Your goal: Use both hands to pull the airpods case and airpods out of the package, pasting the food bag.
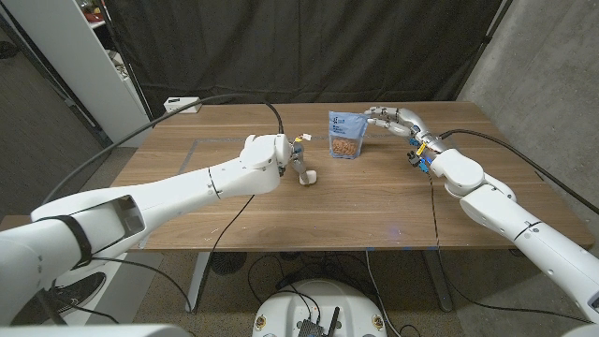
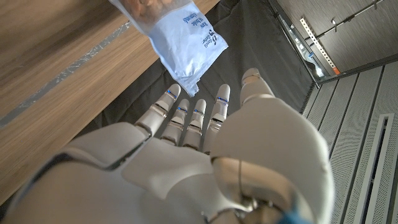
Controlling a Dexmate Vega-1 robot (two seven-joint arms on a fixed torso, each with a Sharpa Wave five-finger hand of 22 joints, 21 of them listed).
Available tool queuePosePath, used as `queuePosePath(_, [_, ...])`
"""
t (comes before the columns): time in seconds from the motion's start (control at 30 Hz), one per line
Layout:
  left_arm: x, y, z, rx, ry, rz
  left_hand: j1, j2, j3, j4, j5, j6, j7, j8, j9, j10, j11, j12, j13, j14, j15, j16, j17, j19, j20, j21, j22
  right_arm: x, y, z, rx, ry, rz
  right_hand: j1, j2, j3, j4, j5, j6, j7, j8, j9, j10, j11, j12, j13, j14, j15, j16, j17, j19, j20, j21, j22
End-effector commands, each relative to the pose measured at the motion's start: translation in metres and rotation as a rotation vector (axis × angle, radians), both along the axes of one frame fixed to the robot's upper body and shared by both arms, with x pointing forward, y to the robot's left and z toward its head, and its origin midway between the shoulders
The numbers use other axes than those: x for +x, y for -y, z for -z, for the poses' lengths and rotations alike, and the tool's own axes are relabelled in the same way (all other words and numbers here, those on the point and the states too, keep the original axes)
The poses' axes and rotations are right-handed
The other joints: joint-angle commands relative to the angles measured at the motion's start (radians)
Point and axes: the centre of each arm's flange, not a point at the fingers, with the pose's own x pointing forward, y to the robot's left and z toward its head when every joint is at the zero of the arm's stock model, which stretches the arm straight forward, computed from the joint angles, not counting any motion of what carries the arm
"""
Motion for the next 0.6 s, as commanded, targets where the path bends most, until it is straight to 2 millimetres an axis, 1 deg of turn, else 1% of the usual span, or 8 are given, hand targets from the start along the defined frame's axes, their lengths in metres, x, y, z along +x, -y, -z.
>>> queuePosePath(0.03, [0.0058,0.0008,0.0075,0.055,-0.001,-0.050,-0.013,-0.004,0.023,0.034,0.008,0.105,-0.138,-0.014,-0.007,0.004,-0.019,0.005,0.000,-0.002,-0.014,0.005,-0.001,-0.007,0.002,0.008,0.001,-0.0005,-0.0001,0.0014,0.001,-0.010,-0.006,-0.010,-0.005,0.000,0.004,0.004,0.005,0.004,0.006,0.002,0.002,0.000,0.011,0.001,0.001,-0.010,0.005,0.000,0.000,0.008,0.004,0.003])
queuePosePath(0.17, [0.0053,0.0017,0.0090,0.069,-0.009,-0.063,-0.018,-0.007,0.019,0.036,0.009,0.073,-0.148,-0.032,-0.013,0.003,-0.022,0.005,0.000,0.001,-0.019,0.005,-0.001,-0.008,0.002,0.009,0.001,-0.0001,0.0001,0.0022,0.000,-0.012,-0.010,-0.010,-0.010,0.000,0.001,0.005,0.008,0.001,0.009,0.002,0.003,-0.002,0.012,0.001,0.002,-0.011,0.005,-0.001,0.001,0.008,0.004,0.002])
queuePosePath(0.2, [0.0048,0.0018,0.0091,0.063,-0.008,-0.067,-0.023,-0.009,0.014,0.038,0.009,0.051,-0.139,-0.043,-0.017,0.000,-0.021,0.004,0.001,0.001,-0.019,0.004,0.000,-0.008,0.002,0.010,0.001,0.0000,0.0001,0.0023,0.000,-0.012,-0.011,-0.010,-0.011,0.000,0.001,0.006,0.009,-0.001,0.009,0.002,0.003,-0.002,0.012,0.001,0.002,-0.011,0.005,-0.001,0.000,0.008,0.004,0.002])
queuePosePath(0.23, [0.0046,0.0019,0.0091,0.063,-0.008,-0.068,-0.025,-0.010,0.013,0.039,0.009,0.053,-0.142,-0.043,-0.017,-0.001,-0.021,0.004,0.001,0.001,-0.021,0.003,0.000,-0.008,0.002,0.010,0.001,0.0000,0.0000,0.0024,0.000,-0.012,-0.011,-0.010,-0.012,0.000,0.001,0.006,0.010,0.000,0.009,0.002,0.003,-0.002,0.013,0.001,0.002,-0.011,0.005,-0.001,0.000,0.008,0.004,0.002])
queuePosePath(0.47, [0.0040,0.0014,0.0085,0.065,-0.025,-0.064,-0.059,-0.032,-0.011,0.053,0.007,0.010,-0.113,-0.068,-0.031,-0.008,-0.018,0.003,0.001,-0.003,-0.032,0.000,0.000,-0.015,0.001,0.009,0.001,0.0011,-0.0002,0.0027,-0.002,-0.014,-0.015,-0.012,-0.009,0.003,0.001,0.009,0.006,0.002,0.009,0.001,0.003,0.002,0.015,0.001,0.004,-0.011,0.006,-0.001,-0.001,0.008,0.004,0.002])
queuePosePath(0.53, [0.0039,0.0012,0.0081,0.064,-0.026,-0.064,-0.068,-0.037,-0.018,0.056,0.007,-0.011,-0.105,-0.077,-0.036,-0.013,-0.007,0.002,0.001,-0.005,-0.030,-0.001,0.000,-0.017,0.001,0.009,0.001,0.0014,-0.0002,0.0027,-0.004,-0.014,-0.016,-0.013,-0.006,0.004,0.003,0.009,0.005,0.003,0.008,0.001,0.001,0.001,0.015,0.001,0.004,-0.010,0.007,0.000,-0.001,0.008,0.004,0.002])
queuePosePath(0.57, [0.0041,0.0010,0.0078,0.066,-0.031,-0.058,-0.074,-0.039,-0.022,0.058,0.007,-0.031,-0.088,-0.083,-0.039,-0.014,-0.003,0.003,0.002,-0.006,-0.032,-0.001,0.000,-0.019,0.001,0.009,0.001,0.0016,-0.0002,0.0027,-0.004,-0.014,-0.017,-0.014,-0.005,0.005,0.003,0.009,0.005,0.004,0.008,0.000,0.001,0.001,0.015,0.001,0.004,-0.010,0.007,0.000,-0.001,0.008,0.004,0.002])
queuePosePath(0.6, [0.0044,0.0005,0.0076,0.065,-0.036,-0.052,-0.076,-0.039,-0.023,0.059,0.007,-0.039,-0.083,-0.086,-0.040,-0.015,-0.002,0.002,0.002,-0.006,-0.033,-0.001,0.000,-0.019,0.001,0.009,0.001,0.0018,-0.0002,0.0027,-0.003,-0.015,-0.016,-0.014,-0.005,0.005,0.003,0.009,0.004,0.005,0.008,0.000,0.001,0.002,0.015,0.001,0.004,-0.010,0.007,0.000,-0.001,0.008,0.004,0.002])
